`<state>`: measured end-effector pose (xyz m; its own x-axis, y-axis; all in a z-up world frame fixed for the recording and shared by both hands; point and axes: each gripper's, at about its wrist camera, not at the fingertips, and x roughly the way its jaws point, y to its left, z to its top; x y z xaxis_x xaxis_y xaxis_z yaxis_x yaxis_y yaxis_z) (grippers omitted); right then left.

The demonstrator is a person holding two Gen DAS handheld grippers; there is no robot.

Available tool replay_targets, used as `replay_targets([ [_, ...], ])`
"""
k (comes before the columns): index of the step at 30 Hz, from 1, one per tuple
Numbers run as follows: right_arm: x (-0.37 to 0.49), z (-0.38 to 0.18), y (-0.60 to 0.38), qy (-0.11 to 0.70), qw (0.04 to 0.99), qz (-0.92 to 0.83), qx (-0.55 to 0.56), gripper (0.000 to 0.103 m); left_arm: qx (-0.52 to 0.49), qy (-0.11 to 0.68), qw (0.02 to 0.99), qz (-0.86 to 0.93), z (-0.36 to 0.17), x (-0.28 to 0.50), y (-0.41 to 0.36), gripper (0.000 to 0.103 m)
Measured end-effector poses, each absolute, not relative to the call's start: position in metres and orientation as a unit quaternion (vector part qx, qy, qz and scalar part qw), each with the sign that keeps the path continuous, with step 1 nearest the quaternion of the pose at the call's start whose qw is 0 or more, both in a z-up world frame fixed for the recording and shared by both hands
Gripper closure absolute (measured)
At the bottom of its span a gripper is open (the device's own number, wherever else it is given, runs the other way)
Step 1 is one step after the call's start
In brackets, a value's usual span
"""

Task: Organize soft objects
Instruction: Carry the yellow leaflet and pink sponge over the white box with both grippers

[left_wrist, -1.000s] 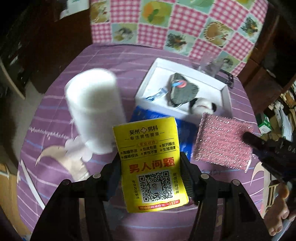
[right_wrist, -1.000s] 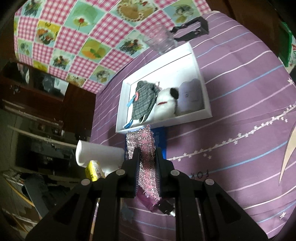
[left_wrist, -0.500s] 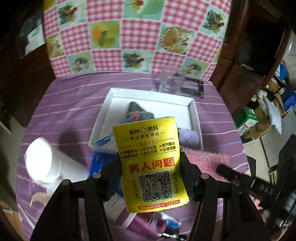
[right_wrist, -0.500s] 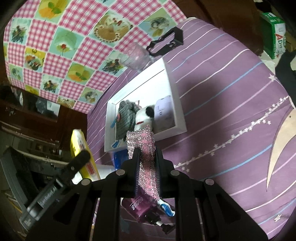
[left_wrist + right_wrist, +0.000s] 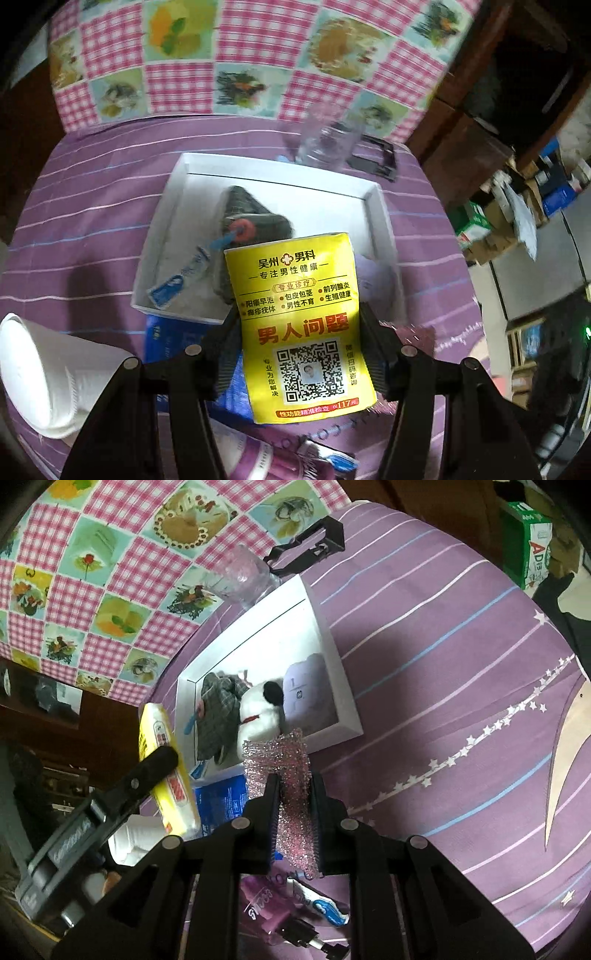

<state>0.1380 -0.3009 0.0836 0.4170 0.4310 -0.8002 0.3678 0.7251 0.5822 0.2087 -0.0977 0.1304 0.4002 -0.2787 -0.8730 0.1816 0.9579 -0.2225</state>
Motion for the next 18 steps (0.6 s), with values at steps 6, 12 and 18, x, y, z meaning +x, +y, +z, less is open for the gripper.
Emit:
replay_targets([
  [6,0.134,0.112,-0.291,0.520,0.779,0.003,0.350,0.086,-0.064,0.507,0.847,-0.146,0.141,0.211,-0.082,0.045],
  [12,0.157,0.126,-0.279,0.524,0.780,-0.001,0.342,0.086,-0.050,0.472,0.868,-0.150,0.148,0.212,-0.083,0.045],
  [18,0.184,0.140,-0.282,0.507,0.784,0.006,0.357,0.086,-0.072,0.457,0.873,-0.154,0.141,0.224,-0.078,0.045],
])
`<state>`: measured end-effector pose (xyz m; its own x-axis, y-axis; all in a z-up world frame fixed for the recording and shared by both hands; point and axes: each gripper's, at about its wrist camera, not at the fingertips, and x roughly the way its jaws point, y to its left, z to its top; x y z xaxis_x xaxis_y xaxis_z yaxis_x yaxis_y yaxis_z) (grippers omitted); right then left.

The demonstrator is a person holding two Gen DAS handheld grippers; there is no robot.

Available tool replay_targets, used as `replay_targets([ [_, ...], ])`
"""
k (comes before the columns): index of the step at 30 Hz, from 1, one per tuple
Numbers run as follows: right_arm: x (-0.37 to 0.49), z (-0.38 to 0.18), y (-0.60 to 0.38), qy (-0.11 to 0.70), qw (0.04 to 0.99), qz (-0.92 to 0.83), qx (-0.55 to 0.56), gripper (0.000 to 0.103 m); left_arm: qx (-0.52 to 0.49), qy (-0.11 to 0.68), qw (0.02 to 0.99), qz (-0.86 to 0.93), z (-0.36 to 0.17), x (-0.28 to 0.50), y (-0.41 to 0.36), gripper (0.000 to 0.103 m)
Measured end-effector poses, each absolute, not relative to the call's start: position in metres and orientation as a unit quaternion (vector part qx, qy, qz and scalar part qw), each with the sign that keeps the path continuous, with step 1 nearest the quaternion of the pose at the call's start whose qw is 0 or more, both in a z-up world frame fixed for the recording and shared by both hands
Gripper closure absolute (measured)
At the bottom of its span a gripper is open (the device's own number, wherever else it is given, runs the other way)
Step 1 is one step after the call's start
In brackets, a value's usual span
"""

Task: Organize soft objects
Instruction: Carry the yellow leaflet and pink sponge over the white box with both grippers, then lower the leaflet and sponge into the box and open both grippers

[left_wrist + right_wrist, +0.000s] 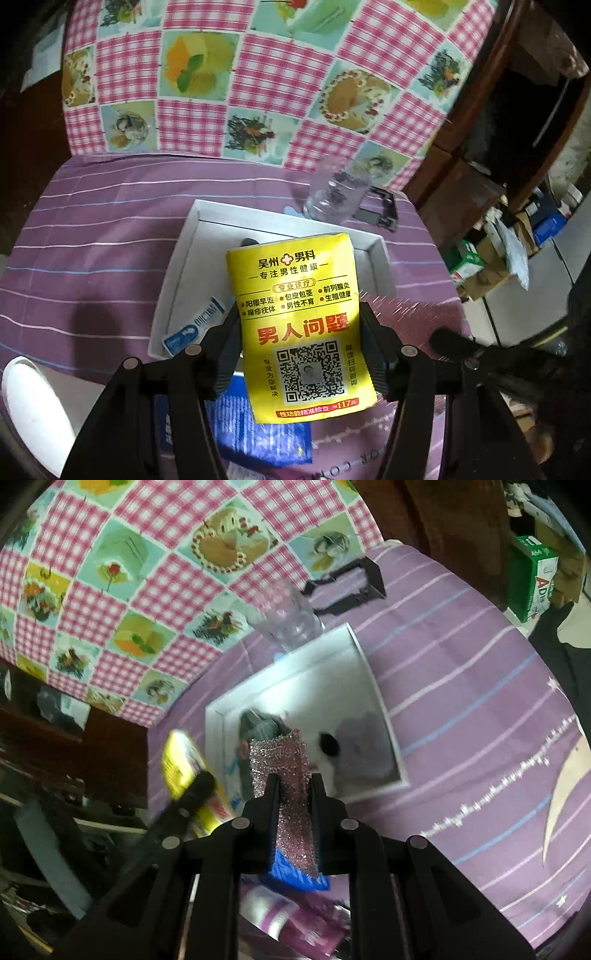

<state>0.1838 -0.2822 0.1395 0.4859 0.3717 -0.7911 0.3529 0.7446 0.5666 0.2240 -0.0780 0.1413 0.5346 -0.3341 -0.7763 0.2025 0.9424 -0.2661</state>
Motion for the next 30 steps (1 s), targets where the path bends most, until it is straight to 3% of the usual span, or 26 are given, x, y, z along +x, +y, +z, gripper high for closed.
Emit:
replay_targets([
  [10,0.193,0.141,-0.297,0.442,0.809,-0.034,0.386,0.086,-0.107,0.421,0.890,-0.142,0.134,0.235,-0.059,0.045],
  [19,0.203,0.098,-0.319,0.425,0.761,0.005,0.490,0.086,-0.086,0.411,0.906,-0.060,0.116,0.246,-0.046,0.044],
  [30,0.203,0.094,-0.321,0.434,0.762,-0.012,0.480,0.086,-0.019,0.476,0.879,0.011,0.084,0.265,-0.051,0.044],
])
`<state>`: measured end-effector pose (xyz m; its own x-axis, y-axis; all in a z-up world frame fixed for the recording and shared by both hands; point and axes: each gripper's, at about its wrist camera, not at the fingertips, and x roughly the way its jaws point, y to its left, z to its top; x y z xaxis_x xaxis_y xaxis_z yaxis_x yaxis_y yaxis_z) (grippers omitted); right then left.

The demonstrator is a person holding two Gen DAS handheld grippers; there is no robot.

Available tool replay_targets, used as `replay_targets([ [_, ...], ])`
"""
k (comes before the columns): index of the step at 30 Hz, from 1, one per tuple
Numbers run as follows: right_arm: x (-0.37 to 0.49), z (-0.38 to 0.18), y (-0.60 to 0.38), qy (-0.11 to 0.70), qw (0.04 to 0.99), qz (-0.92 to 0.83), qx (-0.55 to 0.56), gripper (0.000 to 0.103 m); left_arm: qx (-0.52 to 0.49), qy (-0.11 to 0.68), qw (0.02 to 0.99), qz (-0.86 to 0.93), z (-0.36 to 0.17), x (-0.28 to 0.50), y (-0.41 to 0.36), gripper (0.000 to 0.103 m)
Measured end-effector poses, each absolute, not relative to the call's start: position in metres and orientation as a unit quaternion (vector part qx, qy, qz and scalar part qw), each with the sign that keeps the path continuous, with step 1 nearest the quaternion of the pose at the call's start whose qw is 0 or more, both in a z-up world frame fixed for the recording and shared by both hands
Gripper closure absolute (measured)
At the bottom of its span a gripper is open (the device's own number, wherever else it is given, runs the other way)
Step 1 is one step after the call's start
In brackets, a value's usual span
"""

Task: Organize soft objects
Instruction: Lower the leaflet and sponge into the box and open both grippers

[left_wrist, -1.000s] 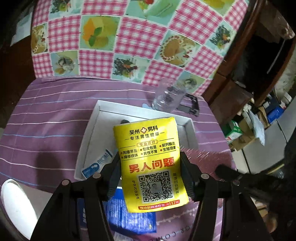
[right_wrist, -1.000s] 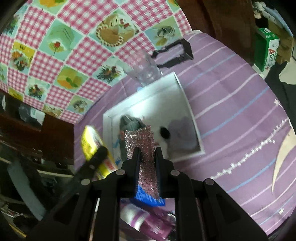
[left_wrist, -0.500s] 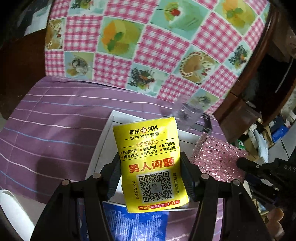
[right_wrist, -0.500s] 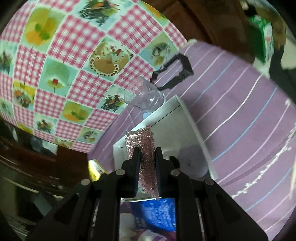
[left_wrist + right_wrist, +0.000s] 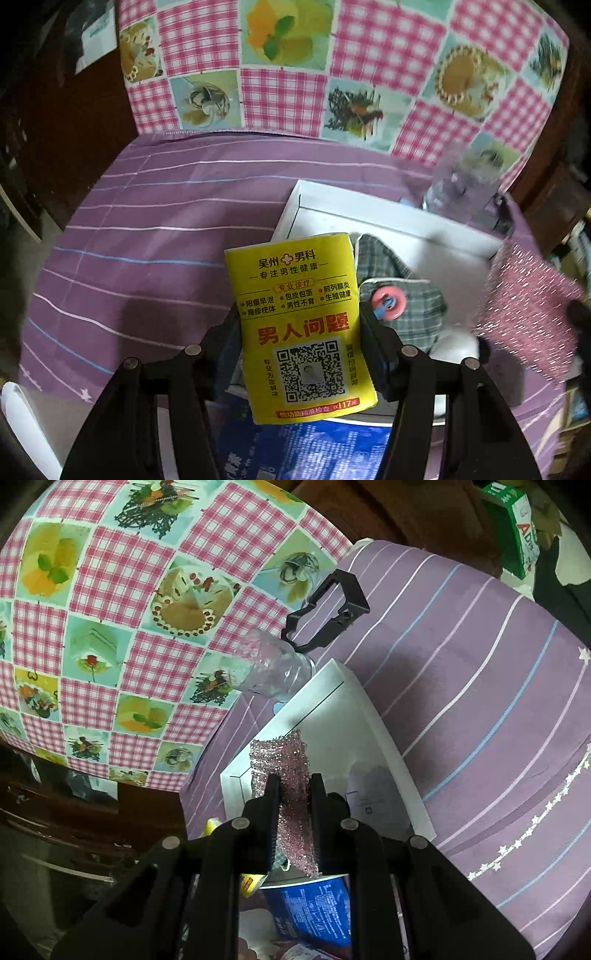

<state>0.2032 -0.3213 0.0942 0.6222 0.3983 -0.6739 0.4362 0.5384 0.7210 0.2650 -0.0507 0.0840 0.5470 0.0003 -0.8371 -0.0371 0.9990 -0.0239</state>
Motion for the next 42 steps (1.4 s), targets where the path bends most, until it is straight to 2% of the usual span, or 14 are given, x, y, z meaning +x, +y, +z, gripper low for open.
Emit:
replay_targets([
  [6,0.205,0.095,-0.315,0.442,0.767,-0.013,0.465,0.086,0.048,0.474,0.879,0.026,0.081,0.266,-0.069,0.044],
  [14,0.208,0.094,-0.315,0.440,0.771,-0.017,0.460,0.086,-0.017,0.518,0.855,-0.030,0.057,0.278,-0.066,0.044],
  [18,0.210,0.089,-0.317,0.434,0.771,-0.019,0.466,0.086,-0.056,0.513,0.856,-0.033,0.058,0.277,-0.056,0.037],
  [22,0.213,0.083,-0.319,0.432,0.774,-0.029,0.461,0.086,-0.105,0.514,0.850,-0.049,0.061,0.277,-0.044,0.035],
  [26,0.218,0.079,-0.319,0.430,0.796,-0.058,0.423,0.086,-0.140,0.480,0.863,-0.070,0.077,0.269,-0.036,0.023],
  [30,0.230,0.074,-0.315,0.433,0.815,-0.058,0.382,0.086,-0.121,0.461,0.875,-0.083,0.094,0.260,-0.046,0.023],
  [32,0.238,0.072,-0.311,0.435,0.824,-0.053,0.358,0.086,-0.097,0.477,0.869,-0.085,0.098,0.259,-0.054,0.026],
  [35,0.248,0.066,-0.304,0.441,0.834,-0.038,0.330,0.084,-0.062,0.523,0.846,-0.081,0.094,0.257,-0.064,0.051],
  [38,0.253,0.059,-0.301,0.428,0.840,-0.021,0.332,0.083,-0.037,0.571,0.817,-0.075,0.082,0.255,-0.069,0.065],
  [42,0.255,0.047,-0.302,0.418,0.842,-0.038,0.338,0.083,-0.025,0.572,0.817,-0.064,0.080,0.254,-0.068,0.066],
])
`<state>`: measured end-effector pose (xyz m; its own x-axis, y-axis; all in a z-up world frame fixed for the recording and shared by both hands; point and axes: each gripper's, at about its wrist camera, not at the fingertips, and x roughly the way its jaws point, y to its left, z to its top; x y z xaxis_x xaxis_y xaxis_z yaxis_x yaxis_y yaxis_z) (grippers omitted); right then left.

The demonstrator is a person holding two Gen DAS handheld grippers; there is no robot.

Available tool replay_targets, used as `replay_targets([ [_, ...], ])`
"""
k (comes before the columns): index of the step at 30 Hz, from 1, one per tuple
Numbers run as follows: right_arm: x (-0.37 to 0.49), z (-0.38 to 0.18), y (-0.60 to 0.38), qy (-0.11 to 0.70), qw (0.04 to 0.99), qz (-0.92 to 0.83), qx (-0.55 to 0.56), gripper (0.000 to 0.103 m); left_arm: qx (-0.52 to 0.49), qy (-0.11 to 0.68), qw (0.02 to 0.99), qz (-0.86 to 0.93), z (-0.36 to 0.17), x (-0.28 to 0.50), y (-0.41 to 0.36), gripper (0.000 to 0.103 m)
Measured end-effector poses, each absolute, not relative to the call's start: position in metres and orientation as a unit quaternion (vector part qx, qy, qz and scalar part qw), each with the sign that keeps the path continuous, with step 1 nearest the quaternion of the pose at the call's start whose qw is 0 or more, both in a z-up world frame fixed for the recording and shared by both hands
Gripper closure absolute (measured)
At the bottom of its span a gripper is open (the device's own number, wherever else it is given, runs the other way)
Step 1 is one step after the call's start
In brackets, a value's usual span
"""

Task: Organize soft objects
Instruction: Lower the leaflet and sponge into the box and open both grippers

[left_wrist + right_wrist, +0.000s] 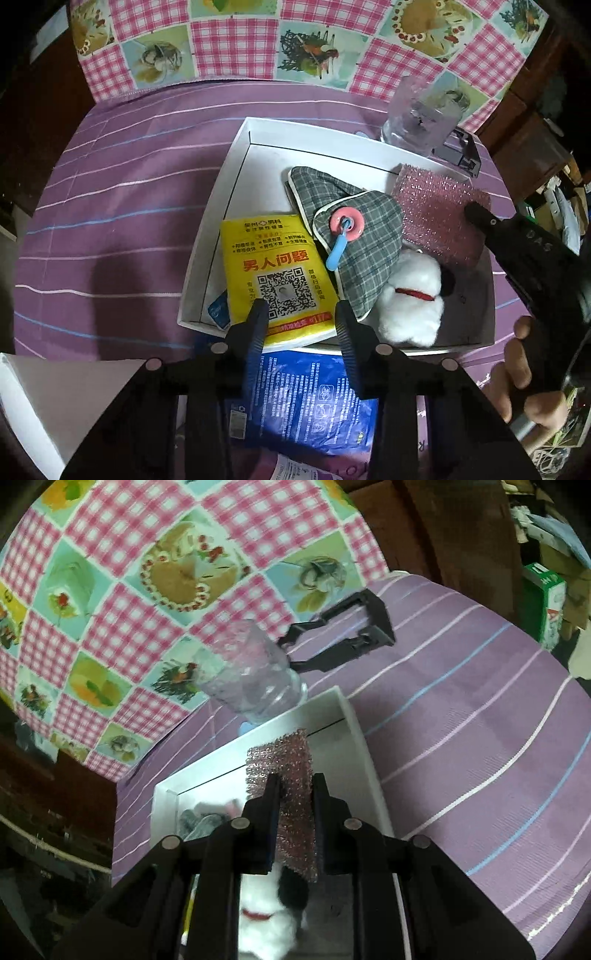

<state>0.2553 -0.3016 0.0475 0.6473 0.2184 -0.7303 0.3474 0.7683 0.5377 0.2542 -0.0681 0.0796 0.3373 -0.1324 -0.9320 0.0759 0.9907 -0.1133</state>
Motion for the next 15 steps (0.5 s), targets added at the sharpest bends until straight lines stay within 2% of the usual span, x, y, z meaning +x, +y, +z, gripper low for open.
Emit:
replay_targets([
  [10,0.247,0.049,-0.316,0.370,0.846,-0.057,0.380,0.082,-0.032,0.544,0.838,-0.018,0.060,0.269,-0.051,0.066],
  [15,0.249,0.043,-0.318,0.384,0.832,-0.048,0.396,0.082,-0.042,0.552,0.833,0.009,0.047,0.276,-0.042,0.066],
])
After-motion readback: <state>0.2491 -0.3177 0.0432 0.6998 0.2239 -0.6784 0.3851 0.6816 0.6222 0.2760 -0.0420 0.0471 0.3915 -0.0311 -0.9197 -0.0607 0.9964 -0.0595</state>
